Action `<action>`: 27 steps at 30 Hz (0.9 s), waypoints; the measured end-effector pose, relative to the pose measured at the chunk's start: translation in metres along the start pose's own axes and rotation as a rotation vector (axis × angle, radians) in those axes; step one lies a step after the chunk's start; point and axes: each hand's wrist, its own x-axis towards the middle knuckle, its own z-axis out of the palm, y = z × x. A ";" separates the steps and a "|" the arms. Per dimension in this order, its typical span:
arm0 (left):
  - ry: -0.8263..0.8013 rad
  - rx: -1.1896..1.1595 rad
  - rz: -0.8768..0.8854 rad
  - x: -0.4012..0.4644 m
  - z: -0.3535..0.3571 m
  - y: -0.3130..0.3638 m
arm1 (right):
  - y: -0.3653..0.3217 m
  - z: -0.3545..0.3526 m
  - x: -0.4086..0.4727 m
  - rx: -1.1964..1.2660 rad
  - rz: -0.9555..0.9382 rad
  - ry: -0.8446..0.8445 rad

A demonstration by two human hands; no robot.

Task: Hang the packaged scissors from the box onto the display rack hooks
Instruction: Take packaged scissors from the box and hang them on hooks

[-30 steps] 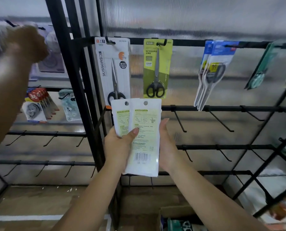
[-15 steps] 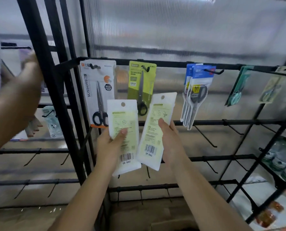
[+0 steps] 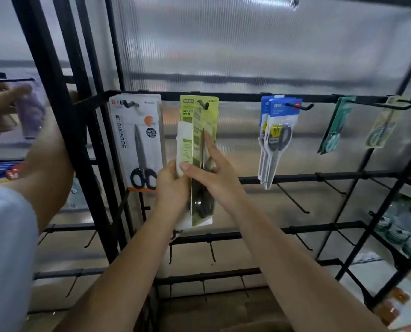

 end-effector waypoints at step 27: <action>-0.064 -0.206 -0.022 0.019 -0.024 0.002 | -0.001 0.034 0.004 -0.165 -0.099 0.273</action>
